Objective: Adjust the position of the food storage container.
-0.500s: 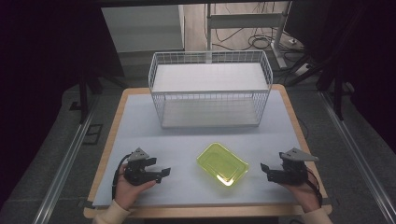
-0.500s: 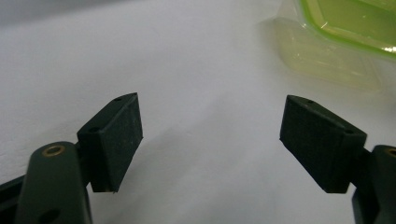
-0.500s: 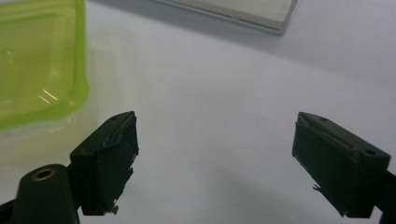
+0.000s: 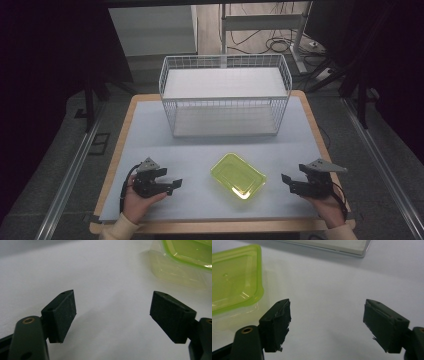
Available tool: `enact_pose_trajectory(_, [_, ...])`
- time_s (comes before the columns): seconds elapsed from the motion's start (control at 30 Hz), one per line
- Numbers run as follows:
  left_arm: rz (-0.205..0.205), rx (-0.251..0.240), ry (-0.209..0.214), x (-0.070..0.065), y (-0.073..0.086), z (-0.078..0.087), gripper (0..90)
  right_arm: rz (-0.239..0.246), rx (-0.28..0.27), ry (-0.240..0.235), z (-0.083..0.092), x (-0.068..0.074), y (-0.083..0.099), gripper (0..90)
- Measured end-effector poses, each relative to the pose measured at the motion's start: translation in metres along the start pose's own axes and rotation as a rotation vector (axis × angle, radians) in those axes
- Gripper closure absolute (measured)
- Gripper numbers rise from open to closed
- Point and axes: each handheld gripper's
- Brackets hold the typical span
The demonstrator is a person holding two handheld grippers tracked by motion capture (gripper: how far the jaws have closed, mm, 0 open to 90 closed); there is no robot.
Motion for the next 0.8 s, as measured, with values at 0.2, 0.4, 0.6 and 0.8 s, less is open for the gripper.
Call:
enact_pose_trajectory(0.2, [0.021,-0.003,0.007,0.007,0.000,0.001,20.2,-0.002,0.008,0.002,-0.002,-0.001,0.000,25.4])
enact_pose_trajectory(0.4, [0.013,0.003,0.001,0.006,0.001,0.001,20.2,0.013,0.029,-0.008,-0.006,-0.003,0.000,28.5])
enact_pose_trajectory(0.6, [0.004,0.009,0.000,0.001,0.002,-0.001,20.1,-0.002,0.002,0.005,0.003,-0.002,-0.006,37.6])
enact_pose_trajectory(0.8, [0.002,0.007,0.003,0.000,0.002,-0.001,20.2,0.004,-0.018,-0.043,0.008,0.002,-0.012,65.8])
Point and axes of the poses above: each handheld gripper's, and its own axes: z roughly backward along the jaws, y roughly out of its underside, x roughly to its left, and after that the axes turned 3 degrees about y, right-handed
